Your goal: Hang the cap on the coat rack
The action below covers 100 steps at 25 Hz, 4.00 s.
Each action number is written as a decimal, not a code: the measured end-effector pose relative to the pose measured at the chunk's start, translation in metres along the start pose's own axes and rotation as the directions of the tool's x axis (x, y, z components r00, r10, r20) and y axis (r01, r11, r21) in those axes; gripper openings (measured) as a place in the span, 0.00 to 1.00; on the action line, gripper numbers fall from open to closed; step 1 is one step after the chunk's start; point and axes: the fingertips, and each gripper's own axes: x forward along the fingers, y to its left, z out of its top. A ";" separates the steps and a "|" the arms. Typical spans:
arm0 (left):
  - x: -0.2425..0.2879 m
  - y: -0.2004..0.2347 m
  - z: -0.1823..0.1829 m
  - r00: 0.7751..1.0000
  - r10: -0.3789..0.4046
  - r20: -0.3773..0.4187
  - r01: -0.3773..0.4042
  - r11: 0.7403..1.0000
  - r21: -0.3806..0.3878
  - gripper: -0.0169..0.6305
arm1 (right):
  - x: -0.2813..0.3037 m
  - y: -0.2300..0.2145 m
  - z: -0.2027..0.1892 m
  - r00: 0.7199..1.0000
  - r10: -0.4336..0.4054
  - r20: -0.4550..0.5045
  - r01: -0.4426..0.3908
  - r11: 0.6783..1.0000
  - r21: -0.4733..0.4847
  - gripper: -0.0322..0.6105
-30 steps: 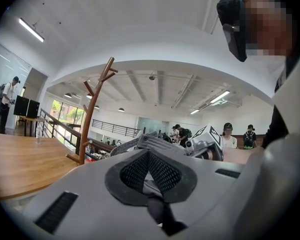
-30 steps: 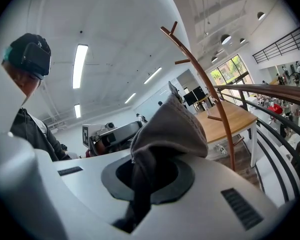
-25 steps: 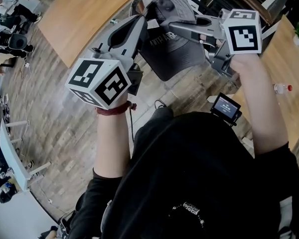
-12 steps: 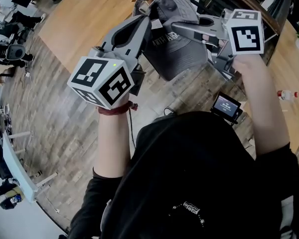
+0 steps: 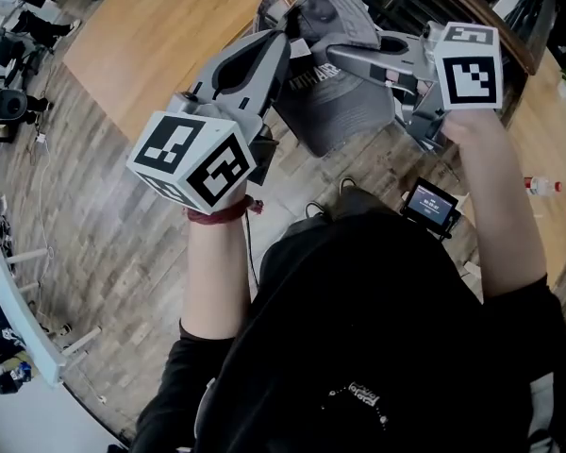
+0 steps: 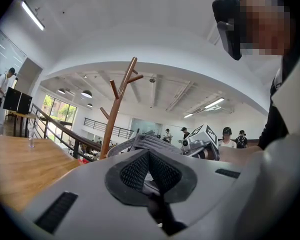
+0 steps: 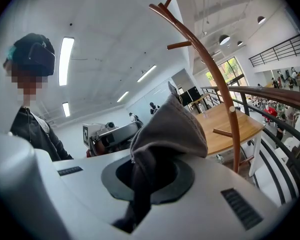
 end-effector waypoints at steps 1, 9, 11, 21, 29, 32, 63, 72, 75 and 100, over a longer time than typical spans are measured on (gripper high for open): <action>-0.001 0.000 -0.001 1.000 0.001 0.002 -0.001 1.000 -0.002 0.03 | 0.000 0.000 0.000 1.000 0.001 -0.002 -0.001 1.000 0.000 0.08; -0.006 -0.002 0.007 0.999 0.033 0.018 -0.034 0.999 0.014 0.03 | 0.001 0.007 0.005 0.999 0.040 -0.001 -0.040 0.999 -0.011 0.08; -0.003 0.000 0.006 0.999 0.042 0.026 -0.043 0.999 0.033 0.03 | 0.002 0.003 0.007 0.999 0.051 0.009 -0.051 0.998 -0.035 0.08; 0.018 0.015 -0.031 1.000 0.008 0.000 -0.008 1.000 0.027 0.03 | -0.004 -0.025 -0.014 0.999 0.036 0.035 -0.033 0.997 -0.074 0.08; 0.028 0.002 -0.040 0.999 -0.042 -0.001 0.042 0.998 0.050 0.03 | -0.007 -0.035 -0.028 0.997 0.055 0.045 -0.053 0.998 -0.040 0.08; 0.031 0.002 -0.046 0.998 -0.063 -0.028 0.064 0.997 0.042 0.03 | -0.010 -0.042 -0.033 0.997 0.051 0.057 -0.052 0.999 0.016 0.08; 0.033 0.000 -0.047 0.988 -0.063 -0.142 0.068 0.997 0.027 0.03 | -0.003 -0.041 -0.034 0.997 0.046 0.054 -0.052 0.994 0.101 0.08; 0.028 0.000 -0.038 0.990 -0.036 -0.139 0.039 0.999 0.020 0.03 | -0.002 -0.035 -0.028 0.997 0.066 0.049 -0.071 0.992 0.104 0.08; 0.028 -0.003 -0.036 0.990 -0.022 -0.138 0.026 0.999 0.029 0.03 | -0.003 -0.034 -0.026 0.996 0.081 0.047 -0.086 0.991 0.100 0.08; 0.031 -0.002 -0.066 0.978 0.002 -0.209 0.000 1.000 0.010 0.03 | 0.001 -0.049 -0.058 0.992 0.121 0.018 -0.122 0.971 0.206 0.08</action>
